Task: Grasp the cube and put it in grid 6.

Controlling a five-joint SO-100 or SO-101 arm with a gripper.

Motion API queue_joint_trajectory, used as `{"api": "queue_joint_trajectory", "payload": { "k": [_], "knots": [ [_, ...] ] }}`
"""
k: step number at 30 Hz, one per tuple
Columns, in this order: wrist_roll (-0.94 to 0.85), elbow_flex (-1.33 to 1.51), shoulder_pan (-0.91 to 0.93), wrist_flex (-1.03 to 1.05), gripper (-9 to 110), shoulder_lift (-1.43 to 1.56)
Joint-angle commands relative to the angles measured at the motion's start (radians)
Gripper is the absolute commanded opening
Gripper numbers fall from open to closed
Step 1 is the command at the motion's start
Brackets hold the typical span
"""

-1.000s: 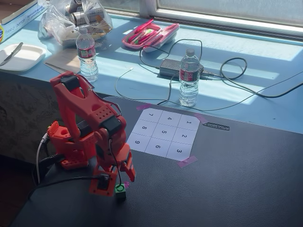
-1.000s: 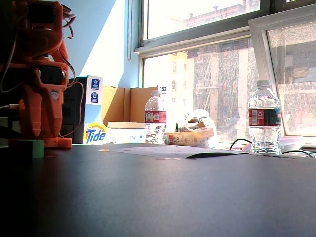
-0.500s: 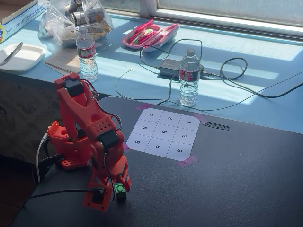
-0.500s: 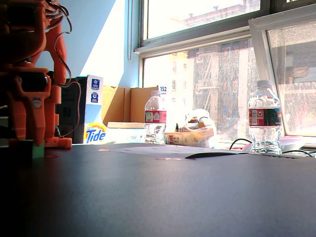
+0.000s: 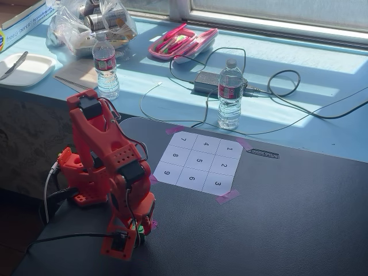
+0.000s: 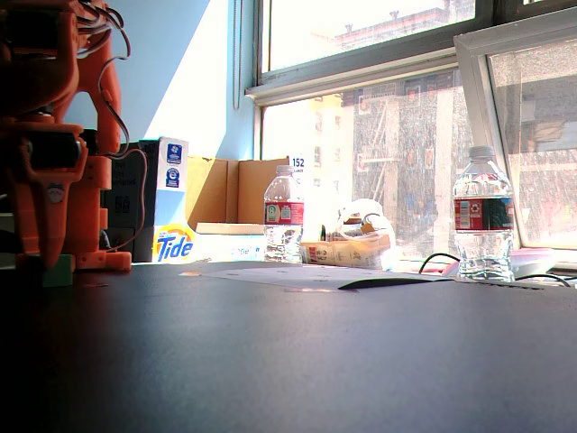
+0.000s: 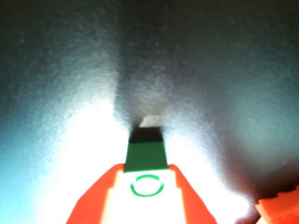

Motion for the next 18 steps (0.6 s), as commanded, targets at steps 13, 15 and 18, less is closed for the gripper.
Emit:
{"api": "queue_joint_trajectory", "payload": {
  "k": [13,15,18],
  "knots": [
    [0.169,-0.270,-0.244,0.275,0,0.106],
    [0.207,-0.334,-0.319,0.321,0,0.110],
    [0.273,-0.428,-0.433,0.370,0,0.107]
  ]
}}
